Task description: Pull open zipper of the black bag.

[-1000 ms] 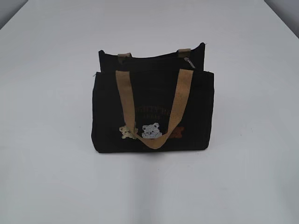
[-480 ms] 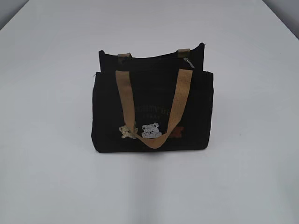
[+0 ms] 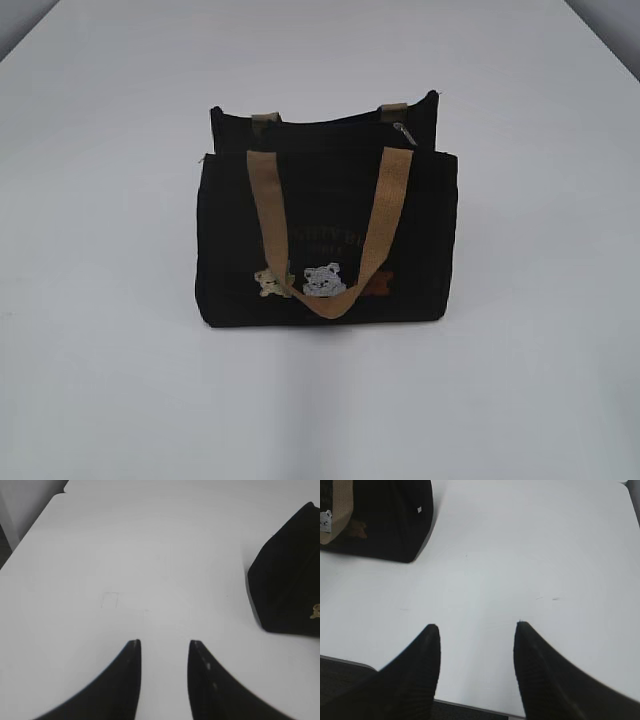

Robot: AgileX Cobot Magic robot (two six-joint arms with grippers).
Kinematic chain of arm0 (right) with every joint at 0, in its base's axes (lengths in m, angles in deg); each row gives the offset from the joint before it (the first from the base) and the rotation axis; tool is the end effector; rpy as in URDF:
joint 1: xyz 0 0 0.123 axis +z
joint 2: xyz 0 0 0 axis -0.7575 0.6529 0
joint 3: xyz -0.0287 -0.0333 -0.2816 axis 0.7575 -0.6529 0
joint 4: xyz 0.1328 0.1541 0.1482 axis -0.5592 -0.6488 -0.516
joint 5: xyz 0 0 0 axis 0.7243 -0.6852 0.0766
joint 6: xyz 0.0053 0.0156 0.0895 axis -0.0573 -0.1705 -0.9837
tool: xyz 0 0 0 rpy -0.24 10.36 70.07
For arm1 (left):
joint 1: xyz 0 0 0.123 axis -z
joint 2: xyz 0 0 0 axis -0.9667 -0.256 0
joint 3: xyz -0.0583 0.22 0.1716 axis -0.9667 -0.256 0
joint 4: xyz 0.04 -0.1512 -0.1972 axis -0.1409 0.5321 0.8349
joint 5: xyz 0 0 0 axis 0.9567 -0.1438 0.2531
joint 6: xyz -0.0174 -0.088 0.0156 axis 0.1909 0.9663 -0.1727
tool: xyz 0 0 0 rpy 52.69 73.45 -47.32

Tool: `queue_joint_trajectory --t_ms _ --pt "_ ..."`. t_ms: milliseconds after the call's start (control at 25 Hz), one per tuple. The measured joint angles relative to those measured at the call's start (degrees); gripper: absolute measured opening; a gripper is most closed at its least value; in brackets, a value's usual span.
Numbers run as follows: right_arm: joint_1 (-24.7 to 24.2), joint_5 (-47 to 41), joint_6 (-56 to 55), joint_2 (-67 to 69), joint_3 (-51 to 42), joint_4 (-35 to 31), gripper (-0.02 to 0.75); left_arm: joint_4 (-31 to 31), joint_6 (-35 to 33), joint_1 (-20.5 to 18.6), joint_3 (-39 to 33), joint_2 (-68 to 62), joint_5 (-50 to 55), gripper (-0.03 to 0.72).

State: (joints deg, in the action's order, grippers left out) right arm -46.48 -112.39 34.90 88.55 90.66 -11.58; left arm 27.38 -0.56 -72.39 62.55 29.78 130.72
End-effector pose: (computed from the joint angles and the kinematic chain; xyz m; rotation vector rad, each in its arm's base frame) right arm -0.0066 0.0088 0.2705 -0.2576 2.0695 0.0479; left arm -0.0097 0.0003 0.2845 0.0306 2.0082 -0.0425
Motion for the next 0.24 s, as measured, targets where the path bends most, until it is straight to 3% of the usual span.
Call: queue_joint_trajectory --t_ms 240 --pt "0.0 0.0 0.0 0.0 0.0 0.0 0.379 0.0 0.0 0.0 0.0 0.0 0.0 0.239"
